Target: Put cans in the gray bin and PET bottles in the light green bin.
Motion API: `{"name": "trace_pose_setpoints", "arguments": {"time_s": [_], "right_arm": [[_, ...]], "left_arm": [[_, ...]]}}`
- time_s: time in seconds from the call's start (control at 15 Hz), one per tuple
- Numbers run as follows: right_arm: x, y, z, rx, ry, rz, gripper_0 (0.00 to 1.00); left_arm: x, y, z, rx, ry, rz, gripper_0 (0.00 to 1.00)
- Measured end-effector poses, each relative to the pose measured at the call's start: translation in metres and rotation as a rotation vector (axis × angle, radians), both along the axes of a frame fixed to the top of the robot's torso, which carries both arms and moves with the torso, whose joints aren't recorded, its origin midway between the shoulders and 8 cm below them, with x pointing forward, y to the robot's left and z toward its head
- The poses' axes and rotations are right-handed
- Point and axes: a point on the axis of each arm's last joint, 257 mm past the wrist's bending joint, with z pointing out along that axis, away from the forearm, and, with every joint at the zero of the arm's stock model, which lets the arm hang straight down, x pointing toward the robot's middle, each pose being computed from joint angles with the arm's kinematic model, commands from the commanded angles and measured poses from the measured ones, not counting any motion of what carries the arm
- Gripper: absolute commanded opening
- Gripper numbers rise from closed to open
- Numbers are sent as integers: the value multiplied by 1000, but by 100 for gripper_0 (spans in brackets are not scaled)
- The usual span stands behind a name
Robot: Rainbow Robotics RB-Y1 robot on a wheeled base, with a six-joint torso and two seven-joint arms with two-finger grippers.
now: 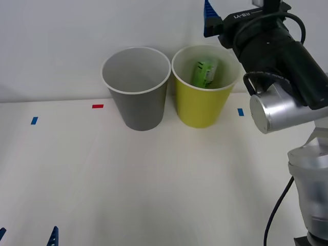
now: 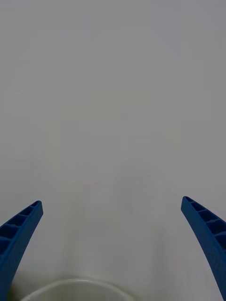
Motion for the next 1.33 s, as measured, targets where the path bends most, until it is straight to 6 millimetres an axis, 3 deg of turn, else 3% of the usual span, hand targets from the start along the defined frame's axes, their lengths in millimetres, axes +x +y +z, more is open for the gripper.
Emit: {"name": "trace_pose_setpoints", "arguments": {"time_s": [0.27,0.67,0.93,1.13,1.33], "right_arm": [[-44,-36,-25,22,11,-44,100],[-79,-80,-67,26,30,-139,100],[-102,-111,-117,32,87,-190,100],[-117,-125,-143,60,117,-220,100],[-137,-128,-152,80,88,-219,100]], "left_arm": [[0,0,0,0,0,0,100],[0,0,0,0,0,0,100],[0,0,0,0,0,0,100],[0,0,0,0,0,0,100],[0,0,0,0,0,0,100]]}}
